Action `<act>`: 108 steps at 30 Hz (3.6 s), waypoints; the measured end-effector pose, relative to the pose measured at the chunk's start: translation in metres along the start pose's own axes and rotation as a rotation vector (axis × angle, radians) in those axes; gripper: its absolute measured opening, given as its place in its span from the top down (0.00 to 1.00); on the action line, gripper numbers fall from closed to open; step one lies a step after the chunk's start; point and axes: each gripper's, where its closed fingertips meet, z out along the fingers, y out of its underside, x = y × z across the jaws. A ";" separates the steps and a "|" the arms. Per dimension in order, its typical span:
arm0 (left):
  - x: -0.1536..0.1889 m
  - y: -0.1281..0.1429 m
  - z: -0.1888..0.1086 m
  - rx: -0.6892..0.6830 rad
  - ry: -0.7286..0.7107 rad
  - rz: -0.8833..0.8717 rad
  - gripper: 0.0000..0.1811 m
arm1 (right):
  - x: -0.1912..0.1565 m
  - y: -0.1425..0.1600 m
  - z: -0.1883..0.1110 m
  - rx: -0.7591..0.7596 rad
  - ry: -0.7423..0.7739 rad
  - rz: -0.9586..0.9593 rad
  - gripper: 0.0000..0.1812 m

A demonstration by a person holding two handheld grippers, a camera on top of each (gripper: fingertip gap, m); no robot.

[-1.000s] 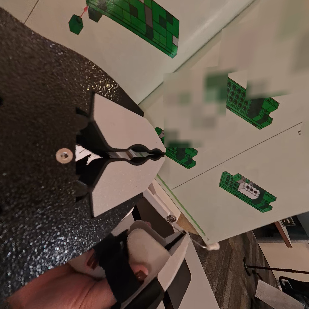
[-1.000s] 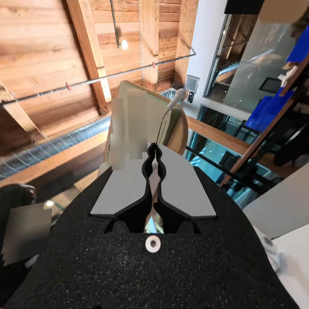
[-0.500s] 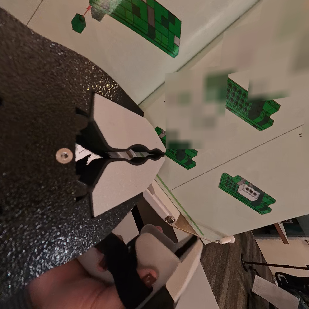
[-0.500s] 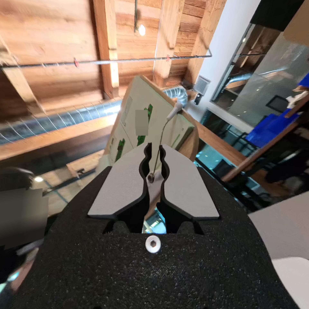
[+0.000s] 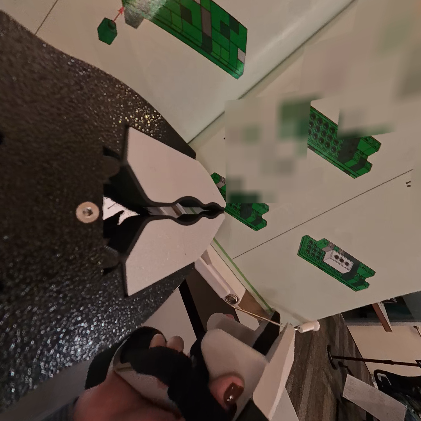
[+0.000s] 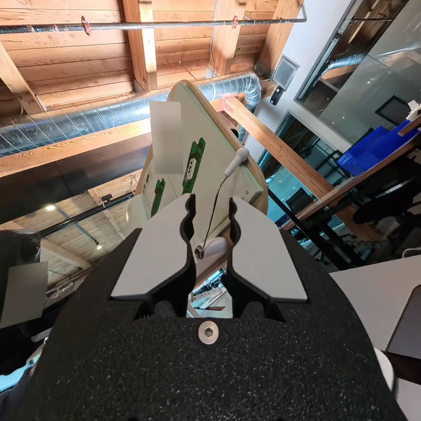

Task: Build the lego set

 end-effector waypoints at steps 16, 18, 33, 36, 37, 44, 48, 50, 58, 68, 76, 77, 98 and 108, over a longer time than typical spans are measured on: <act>0.001 0.000 0.000 -0.007 -0.023 0.008 1.00 | -0.006 -0.004 0.004 0.067 -0.071 -0.183 0.99; 0.001 0.000 0.000 -0.008 -0.024 0.010 1.00 | -0.006 -0.004 0.004 0.070 -0.078 -0.188 0.99; 0.002 -0.001 0.000 -0.004 -0.032 0.011 1.00 | -0.001 -0.011 0.010 0.056 -0.156 0.035 0.98; 0.002 -0.001 0.000 -0.004 -0.037 0.015 1.00 | -0.003 -0.012 0.009 0.091 -0.188 0.056 0.99; 0.002 -0.001 0.000 -0.005 -0.042 0.020 1.00 | -0.004 -0.012 0.009 0.107 -0.199 0.060 0.99; 0.002 -0.001 0.000 -0.014 -0.064 0.045 1.00 | -0.010 -0.014 0.008 0.164 -0.297 0.124 0.99; 0.003 -0.001 0.000 -0.011 -0.057 0.037 1.00 | -0.009 -0.014 0.010 0.155 -0.304 0.134 0.99; 0.003 -0.001 0.000 -0.010 -0.057 0.038 1.00 | -0.009 -0.014 0.010 0.149 -0.306 0.149 0.99; 0.003 -0.001 0.000 -0.010 -0.057 0.040 1.00 | -0.007 -0.013 0.013 0.072 -0.254 0.090 0.97; 0.003 0.000 0.000 -0.021 -0.089 0.071 1.00 | -0.006 -0.016 0.013 0.140 -0.244 0.078 0.99; 0.003 0.000 0.000 -0.021 -0.102 0.092 1.00 | -0.005 -0.017 0.013 0.195 -0.269 0.175 0.99; 0.003 0.000 0.000 -0.020 -0.099 0.088 1.00 | -0.005 -0.017 0.013 0.192 -0.269 0.178 0.99; 0.003 0.000 -0.001 -0.018 -0.100 0.106 1.00 | -0.019 -0.014 0.017 0.117 -0.328 0.075 0.99; 0.003 0.000 0.000 -0.018 -0.108 0.111 1.00 | -0.009 -0.005 0.030 -0.122 -0.129 -0.019 0.99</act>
